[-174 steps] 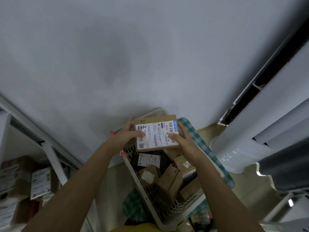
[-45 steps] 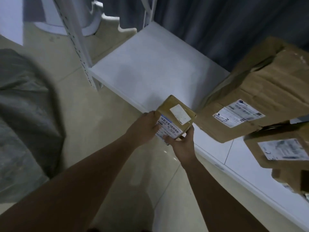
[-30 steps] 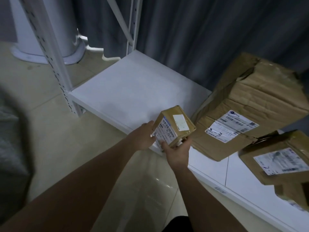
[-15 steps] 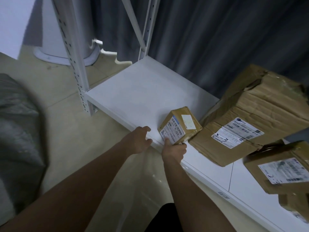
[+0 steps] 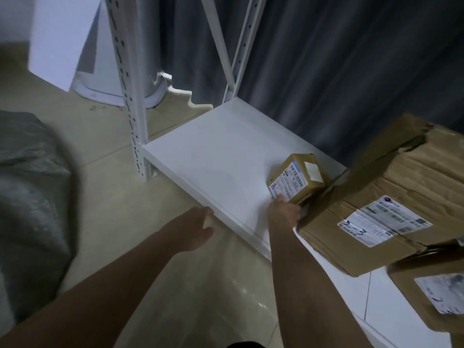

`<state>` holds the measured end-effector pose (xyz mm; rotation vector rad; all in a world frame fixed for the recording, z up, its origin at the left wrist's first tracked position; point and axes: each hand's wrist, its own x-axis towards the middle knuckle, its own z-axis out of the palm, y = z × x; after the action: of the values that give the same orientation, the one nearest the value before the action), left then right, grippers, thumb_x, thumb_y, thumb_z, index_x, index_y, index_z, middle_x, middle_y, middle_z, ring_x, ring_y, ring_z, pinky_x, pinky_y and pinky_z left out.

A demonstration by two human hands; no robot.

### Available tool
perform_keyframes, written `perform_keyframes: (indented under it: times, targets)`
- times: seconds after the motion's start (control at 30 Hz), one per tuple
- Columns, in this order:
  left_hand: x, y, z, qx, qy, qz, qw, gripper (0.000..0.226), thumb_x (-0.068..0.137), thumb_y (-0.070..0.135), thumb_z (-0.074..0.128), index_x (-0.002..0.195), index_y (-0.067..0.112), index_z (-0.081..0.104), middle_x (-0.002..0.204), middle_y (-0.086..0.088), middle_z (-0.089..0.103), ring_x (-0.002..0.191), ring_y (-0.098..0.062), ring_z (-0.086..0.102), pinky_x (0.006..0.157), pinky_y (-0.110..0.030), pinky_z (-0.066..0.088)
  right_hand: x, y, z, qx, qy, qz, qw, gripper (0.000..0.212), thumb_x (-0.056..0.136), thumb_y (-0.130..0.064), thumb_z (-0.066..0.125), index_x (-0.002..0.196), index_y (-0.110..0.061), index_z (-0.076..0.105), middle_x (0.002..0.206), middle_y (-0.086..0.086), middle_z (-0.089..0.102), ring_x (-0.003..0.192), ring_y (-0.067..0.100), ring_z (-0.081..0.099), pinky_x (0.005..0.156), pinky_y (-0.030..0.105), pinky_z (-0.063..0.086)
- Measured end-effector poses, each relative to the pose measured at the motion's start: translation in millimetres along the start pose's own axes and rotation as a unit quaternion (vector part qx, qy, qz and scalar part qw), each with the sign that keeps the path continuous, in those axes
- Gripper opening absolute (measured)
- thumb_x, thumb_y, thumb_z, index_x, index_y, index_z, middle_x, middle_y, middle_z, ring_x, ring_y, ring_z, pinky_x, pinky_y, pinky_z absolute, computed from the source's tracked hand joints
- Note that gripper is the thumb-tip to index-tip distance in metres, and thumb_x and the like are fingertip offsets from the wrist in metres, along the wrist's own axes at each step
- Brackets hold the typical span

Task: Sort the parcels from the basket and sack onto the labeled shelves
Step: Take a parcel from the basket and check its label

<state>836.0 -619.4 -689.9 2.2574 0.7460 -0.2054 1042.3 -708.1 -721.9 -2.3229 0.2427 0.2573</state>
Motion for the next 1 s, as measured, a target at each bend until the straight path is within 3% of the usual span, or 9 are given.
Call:
perform_keyframes:
  times: [0.17,0.27,0.37,0.5,0.73,0.9,1.0]
  targets:
    - [-7,-12,-11,-0.009,0.010,-0.028,1.000,0.046,0.100,0.029,0.047,0.143,0.017,0.037,0.143,-0.007,0.042,0.125,-0.019,0.048,0.100,-0.026,0.037,-33,9,2,-0.008,-0.061,0.005,0.998,0.062,0.101,-0.037,0.044,0.146,0.001,0.022,0.147,0.023,0.033,0.132,0.040,0.040,0.108,0.045,0.035]
    - [-15,-22,-24,-0.016,0.027,-0.060,0.998,0.042,0.100,0.029,0.047,0.139,0.018,0.042,0.139,-0.004,0.048,0.124,-0.018,0.049,0.100,-0.026,0.036,-76,21,12,0.002,-0.132,-0.120,0.984,0.041,0.099,-0.029,0.051,0.132,-0.007,0.040,0.135,0.017,0.044,0.117,0.035,0.052,0.095,0.040,0.042]
    - [-30,-38,-41,-0.029,0.058,-0.103,0.993,0.035,0.099,0.029,0.048,0.132,0.019,0.051,0.132,-0.002,0.056,0.118,-0.019,0.053,0.100,-0.029,0.040,-119,25,26,-0.038,-0.216,-0.295,0.930,0.019,0.096,-0.021,0.052,0.115,-0.015,0.053,0.114,0.004,0.055,0.099,0.023,0.058,0.083,0.033,0.047]
    - [-64,-71,-65,-0.008,0.116,-0.170,0.979,0.031,0.097,0.030,0.048,0.125,0.019,0.057,0.129,-0.005,0.058,0.117,-0.023,0.054,0.098,-0.035,0.044,-183,6,51,-0.061,-0.299,-0.455,0.837,0.016,0.096,-0.019,0.052,0.108,-0.015,0.061,0.103,-0.003,0.057,0.097,0.018,0.057,0.078,0.028,0.045]
    - [-156,-124,-98,-0.016,0.190,-0.295,0.936,0.026,0.096,0.025,0.047,0.114,0.016,0.064,0.120,-0.007,0.064,0.108,-0.026,0.060,0.091,-0.036,0.049,-286,-20,91,-0.073,-0.417,-0.545,0.724,0.011,0.091,-0.016,0.057,0.099,-0.014,0.065,0.098,0.006,0.061,0.088,0.025,0.061,0.075,0.036,0.049]
    - [-235,-144,-117,-0.030,0.245,-0.367,0.897,0.030,0.096,0.023,0.046,0.121,0.014,0.062,0.123,-0.009,0.062,0.111,-0.026,0.057,0.089,-0.032,0.046,-357,-32,99,-0.091,-0.484,-0.584,0.646,0.012,0.093,-0.017,0.057,0.099,-0.013,0.066,0.101,0.005,0.062,0.090,0.021,0.061,0.075,0.029,0.045]
    - [-276,-160,-130,-0.035,0.273,-0.405,0.872,0.033,0.098,0.027,0.044,0.126,0.018,0.058,0.129,-0.009,0.058,0.116,-0.027,0.055,0.092,-0.033,0.046,-406,-44,104,-0.088,-0.497,-0.618,0.603,0.009,0.093,-0.019,0.057,0.094,-0.014,0.064,0.098,0.007,0.063,0.090,0.025,0.061,0.074,0.032,0.046]
